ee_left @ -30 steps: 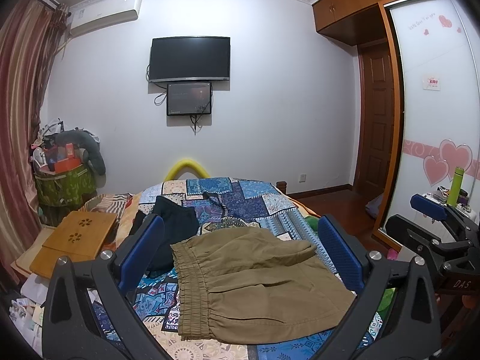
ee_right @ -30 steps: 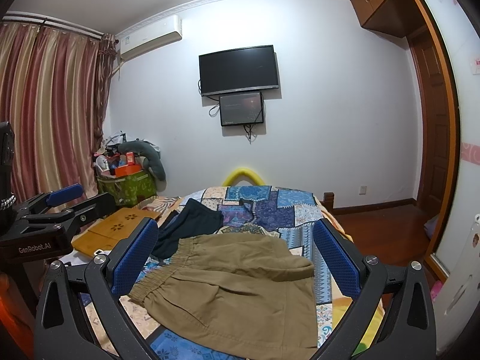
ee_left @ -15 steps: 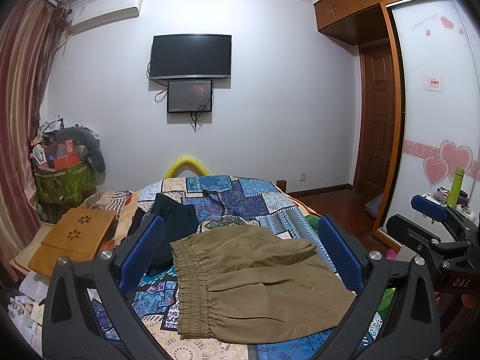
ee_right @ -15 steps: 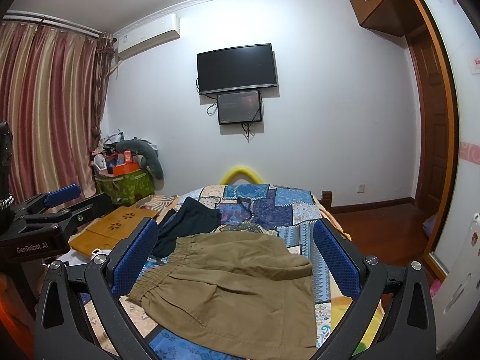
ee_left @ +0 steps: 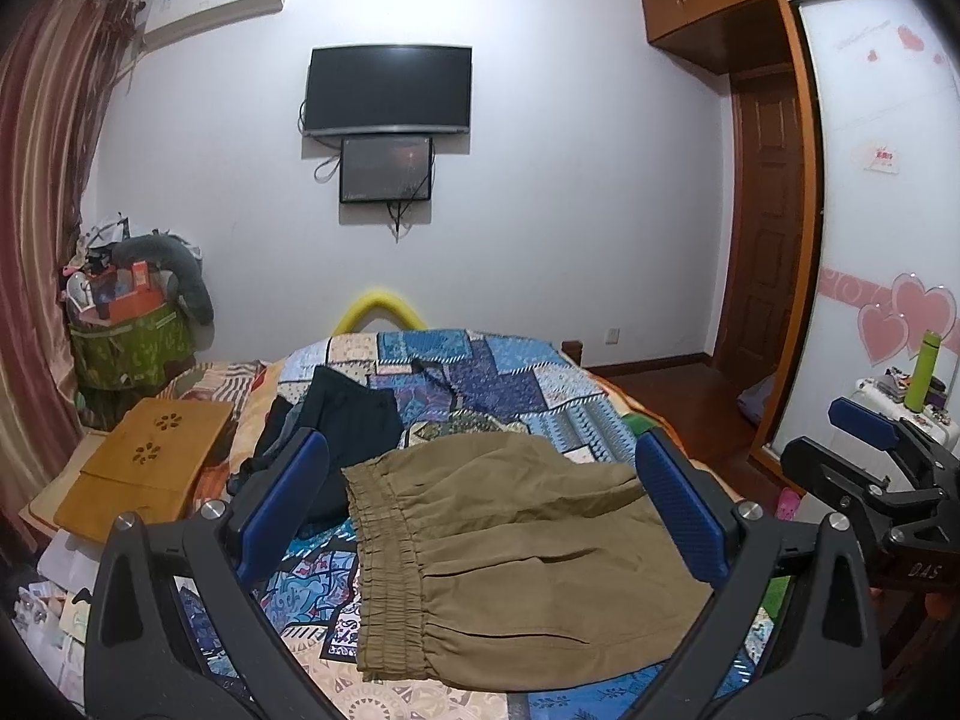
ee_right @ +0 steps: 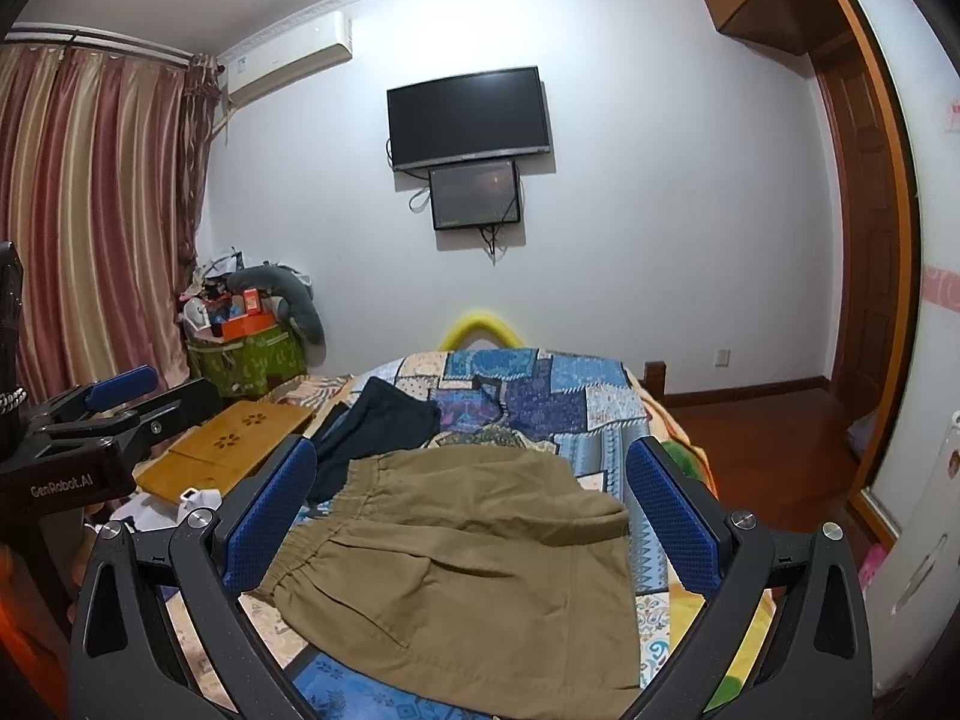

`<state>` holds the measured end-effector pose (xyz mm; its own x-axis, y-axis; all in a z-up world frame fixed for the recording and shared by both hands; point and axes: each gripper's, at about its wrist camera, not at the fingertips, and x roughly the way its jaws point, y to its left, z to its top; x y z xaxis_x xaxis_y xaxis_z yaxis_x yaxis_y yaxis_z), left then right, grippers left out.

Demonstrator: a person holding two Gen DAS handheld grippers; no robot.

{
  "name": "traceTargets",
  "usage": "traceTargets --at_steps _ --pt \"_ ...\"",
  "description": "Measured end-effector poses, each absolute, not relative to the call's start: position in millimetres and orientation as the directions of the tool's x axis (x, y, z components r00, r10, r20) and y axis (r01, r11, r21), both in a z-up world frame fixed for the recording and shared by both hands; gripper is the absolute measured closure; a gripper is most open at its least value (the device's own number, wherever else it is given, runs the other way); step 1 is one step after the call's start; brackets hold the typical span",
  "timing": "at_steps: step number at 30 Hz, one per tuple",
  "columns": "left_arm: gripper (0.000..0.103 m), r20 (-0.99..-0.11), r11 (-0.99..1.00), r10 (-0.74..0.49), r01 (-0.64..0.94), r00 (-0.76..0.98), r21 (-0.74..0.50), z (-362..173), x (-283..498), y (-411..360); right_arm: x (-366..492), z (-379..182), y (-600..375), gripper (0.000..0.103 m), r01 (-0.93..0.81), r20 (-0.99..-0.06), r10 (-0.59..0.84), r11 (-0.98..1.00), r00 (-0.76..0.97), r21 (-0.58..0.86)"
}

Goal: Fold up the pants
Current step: 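Lower both tools toward the khaki pants, right tool to a leg hem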

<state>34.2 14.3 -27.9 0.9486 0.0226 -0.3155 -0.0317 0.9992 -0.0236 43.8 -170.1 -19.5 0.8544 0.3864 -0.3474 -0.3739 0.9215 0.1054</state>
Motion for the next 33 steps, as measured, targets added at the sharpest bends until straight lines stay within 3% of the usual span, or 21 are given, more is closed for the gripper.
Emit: traceTargets --at_steps 6,19,27,33 --pt "0.0 -0.397 0.999 0.027 -0.039 0.917 -0.02 -52 75 27 73 -45 -171 0.0 -0.35 -0.413 0.36 0.931 0.837 0.103" --pt "0.0 -0.709 0.987 0.041 -0.138 0.704 -0.079 -148 198 99 144 -122 -184 0.0 -0.284 -0.62 0.259 0.957 0.741 0.06" --pt "0.0 -0.819 0.983 0.066 -0.177 0.571 -0.044 -191 239 136 189 -161 -203 0.001 -0.297 -0.734 0.25 0.952 0.631 0.069" --pt "0.001 -0.861 0.992 0.028 -0.123 0.508 -0.04 -202 255 146 225 -188 -217 0.025 -0.3 -0.808 0.269 0.946 0.524 0.12"
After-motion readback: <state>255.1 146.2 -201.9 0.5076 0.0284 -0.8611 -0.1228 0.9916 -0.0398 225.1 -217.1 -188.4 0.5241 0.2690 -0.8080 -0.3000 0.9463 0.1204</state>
